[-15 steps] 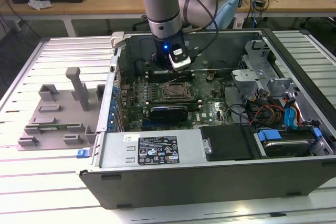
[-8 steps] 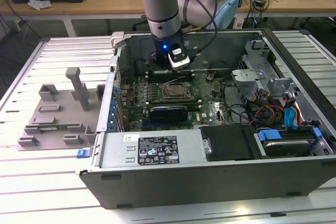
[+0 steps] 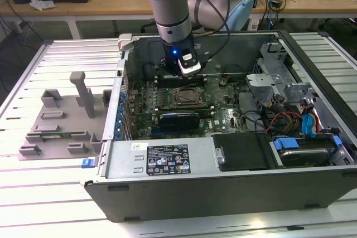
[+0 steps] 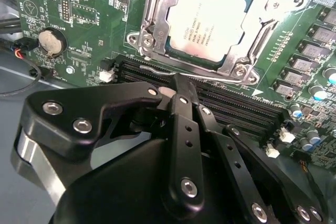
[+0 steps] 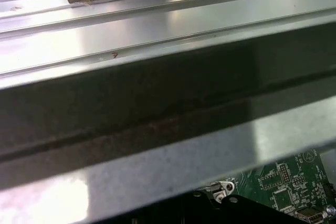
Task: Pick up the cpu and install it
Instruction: 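Install the first cpu locking lever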
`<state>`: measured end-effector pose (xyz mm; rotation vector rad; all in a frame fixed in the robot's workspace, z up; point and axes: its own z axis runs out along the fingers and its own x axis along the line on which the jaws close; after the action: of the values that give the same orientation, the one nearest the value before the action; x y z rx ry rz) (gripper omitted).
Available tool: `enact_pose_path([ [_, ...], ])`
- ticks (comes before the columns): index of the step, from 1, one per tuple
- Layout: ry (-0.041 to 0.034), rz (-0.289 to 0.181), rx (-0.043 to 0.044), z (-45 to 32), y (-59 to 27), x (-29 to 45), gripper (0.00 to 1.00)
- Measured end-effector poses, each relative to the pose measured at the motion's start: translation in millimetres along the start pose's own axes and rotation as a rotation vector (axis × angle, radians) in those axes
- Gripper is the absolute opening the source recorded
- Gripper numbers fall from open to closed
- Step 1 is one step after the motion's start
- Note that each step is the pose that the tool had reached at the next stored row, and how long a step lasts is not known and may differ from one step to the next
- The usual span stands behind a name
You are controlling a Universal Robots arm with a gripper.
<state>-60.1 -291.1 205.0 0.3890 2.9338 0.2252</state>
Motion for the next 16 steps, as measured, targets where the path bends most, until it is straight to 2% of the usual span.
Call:
enact_pose_path([
  [8, -0.0016, -0.001, 0.0061, 3.1, -0.5, 0.3, 0.11],
  [16, -0.0018, -0.002, 0.0076, 5.6, -0.3, -1.5, 0.11],
])
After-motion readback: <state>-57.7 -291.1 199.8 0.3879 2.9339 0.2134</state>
